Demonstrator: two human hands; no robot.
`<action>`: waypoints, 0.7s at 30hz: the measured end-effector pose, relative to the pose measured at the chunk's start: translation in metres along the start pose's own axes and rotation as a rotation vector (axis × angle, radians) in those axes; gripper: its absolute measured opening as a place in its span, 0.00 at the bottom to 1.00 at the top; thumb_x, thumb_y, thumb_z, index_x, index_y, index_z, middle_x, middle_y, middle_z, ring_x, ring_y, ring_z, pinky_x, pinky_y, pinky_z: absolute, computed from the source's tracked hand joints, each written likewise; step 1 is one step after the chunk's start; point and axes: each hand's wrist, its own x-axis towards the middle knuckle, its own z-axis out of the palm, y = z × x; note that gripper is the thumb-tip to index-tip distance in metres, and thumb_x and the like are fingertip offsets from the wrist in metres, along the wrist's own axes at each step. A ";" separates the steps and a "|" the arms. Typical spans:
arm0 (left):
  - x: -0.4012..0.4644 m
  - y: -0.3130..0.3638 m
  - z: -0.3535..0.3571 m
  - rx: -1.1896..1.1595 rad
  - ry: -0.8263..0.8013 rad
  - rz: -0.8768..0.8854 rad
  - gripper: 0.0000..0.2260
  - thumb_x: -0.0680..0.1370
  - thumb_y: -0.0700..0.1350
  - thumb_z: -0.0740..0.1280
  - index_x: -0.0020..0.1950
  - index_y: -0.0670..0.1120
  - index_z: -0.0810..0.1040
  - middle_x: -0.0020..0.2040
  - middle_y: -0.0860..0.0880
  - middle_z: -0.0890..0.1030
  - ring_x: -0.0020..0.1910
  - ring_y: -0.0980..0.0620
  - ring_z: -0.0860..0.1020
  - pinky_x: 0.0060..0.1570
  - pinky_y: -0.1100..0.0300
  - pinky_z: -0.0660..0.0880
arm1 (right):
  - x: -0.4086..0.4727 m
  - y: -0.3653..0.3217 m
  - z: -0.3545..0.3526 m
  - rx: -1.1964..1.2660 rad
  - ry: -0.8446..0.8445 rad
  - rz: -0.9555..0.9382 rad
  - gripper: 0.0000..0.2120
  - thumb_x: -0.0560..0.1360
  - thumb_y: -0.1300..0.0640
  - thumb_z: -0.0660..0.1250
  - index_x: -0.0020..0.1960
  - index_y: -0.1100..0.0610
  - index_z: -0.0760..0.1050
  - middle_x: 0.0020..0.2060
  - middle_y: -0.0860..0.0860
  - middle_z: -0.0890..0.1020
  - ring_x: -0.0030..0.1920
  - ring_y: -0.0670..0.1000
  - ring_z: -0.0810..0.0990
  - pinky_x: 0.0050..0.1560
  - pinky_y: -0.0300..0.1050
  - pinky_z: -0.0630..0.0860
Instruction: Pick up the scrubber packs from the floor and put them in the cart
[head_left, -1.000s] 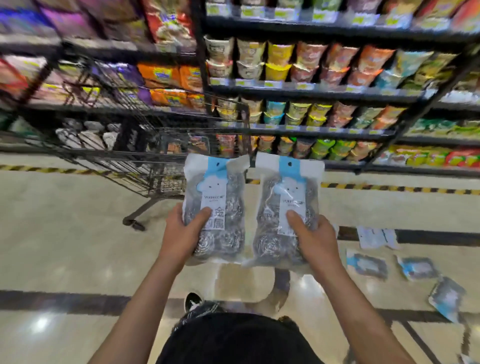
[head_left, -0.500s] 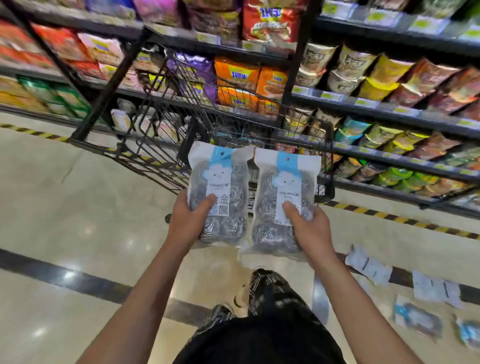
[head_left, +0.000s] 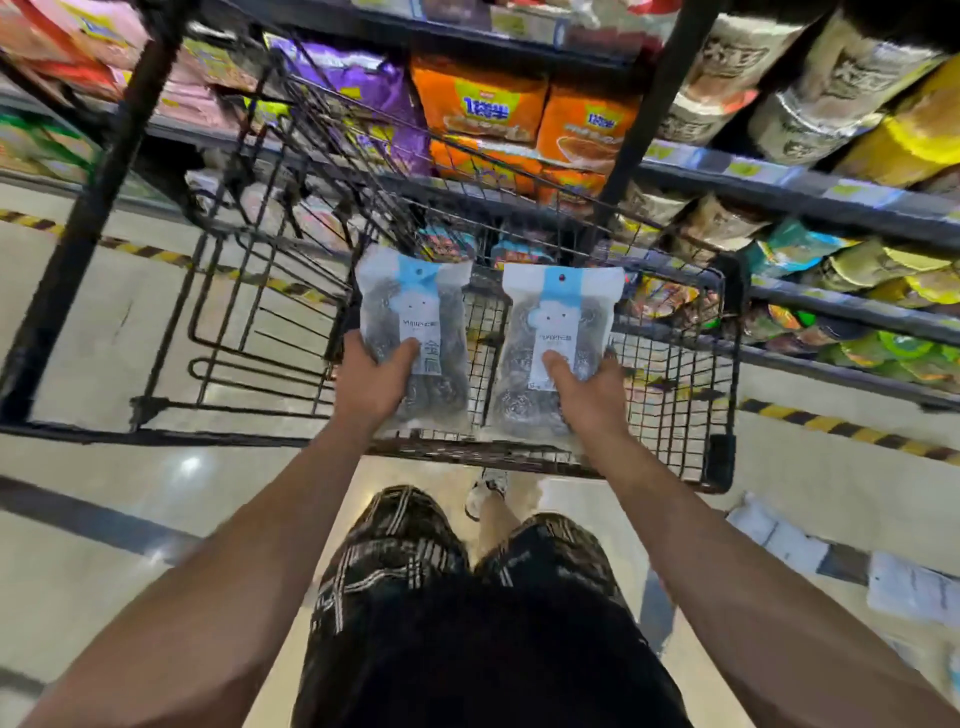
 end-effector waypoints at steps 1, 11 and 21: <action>0.014 -0.002 0.008 0.036 -0.010 -0.022 0.27 0.78 0.54 0.72 0.72 0.43 0.70 0.65 0.44 0.79 0.61 0.46 0.79 0.54 0.57 0.71 | 0.015 0.002 0.007 -0.016 -0.010 0.022 0.39 0.63 0.31 0.74 0.65 0.55 0.75 0.54 0.51 0.85 0.53 0.54 0.85 0.56 0.53 0.82; 0.123 -0.079 0.092 0.148 -0.186 -0.167 0.27 0.77 0.51 0.76 0.68 0.42 0.67 0.59 0.45 0.78 0.57 0.43 0.80 0.58 0.46 0.80 | 0.131 0.085 0.085 -0.181 -0.189 0.185 0.31 0.80 0.43 0.69 0.70 0.64 0.64 0.54 0.51 0.77 0.53 0.52 0.78 0.45 0.38 0.71; 0.198 -0.159 0.152 1.012 -0.413 -0.026 0.20 0.81 0.51 0.67 0.68 0.41 0.71 0.63 0.41 0.79 0.61 0.38 0.79 0.60 0.48 0.78 | 0.188 0.155 0.121 -0.586 -0.273 0.134 0.21 0.78 0.48 0.71 0.64 0.59 0.71 0.53 0.55 0.81 0.49 0.57 0.83 0.47 0.48 0.81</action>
